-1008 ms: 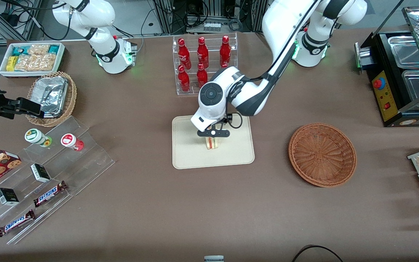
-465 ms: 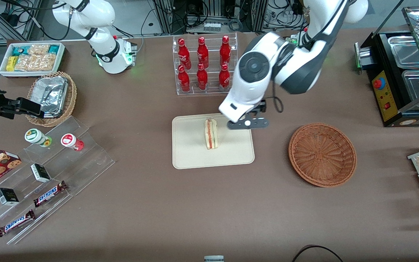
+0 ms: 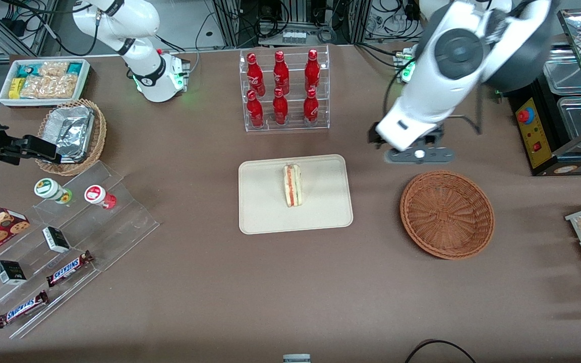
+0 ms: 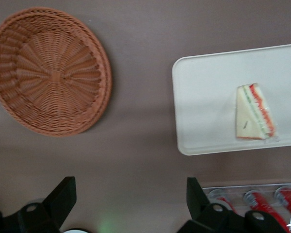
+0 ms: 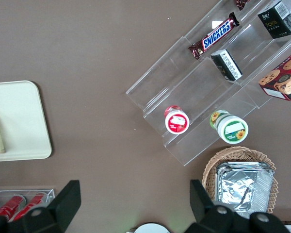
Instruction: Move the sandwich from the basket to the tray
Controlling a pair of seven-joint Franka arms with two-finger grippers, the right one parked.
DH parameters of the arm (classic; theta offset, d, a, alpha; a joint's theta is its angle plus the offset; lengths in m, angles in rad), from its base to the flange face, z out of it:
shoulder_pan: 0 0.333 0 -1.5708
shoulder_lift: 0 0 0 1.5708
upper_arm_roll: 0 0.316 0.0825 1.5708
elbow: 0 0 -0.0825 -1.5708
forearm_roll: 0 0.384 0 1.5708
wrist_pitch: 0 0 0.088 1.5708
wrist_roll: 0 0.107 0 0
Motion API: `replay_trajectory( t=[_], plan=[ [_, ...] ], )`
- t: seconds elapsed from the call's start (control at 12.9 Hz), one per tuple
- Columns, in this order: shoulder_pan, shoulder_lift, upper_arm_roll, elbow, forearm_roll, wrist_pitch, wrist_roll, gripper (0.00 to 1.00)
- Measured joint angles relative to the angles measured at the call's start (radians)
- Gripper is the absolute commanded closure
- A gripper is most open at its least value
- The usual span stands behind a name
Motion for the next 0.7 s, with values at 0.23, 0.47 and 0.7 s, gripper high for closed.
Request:
replay_trajectory(
  t=[0.23, 0.47, 0.7],
  plan=[
    [0.126, -0.095, 0.002, -0.045, -0.001, -0.043, 0.167, 0.0],
    [0.245, -0.14, 0.004, -0.022, -0.006, -0.064, 0.29, 0.0],
    [0.272, -0.139, 0.003, 0.03, -0.007, -0.081, 0.298, 0.0]
  ],
)
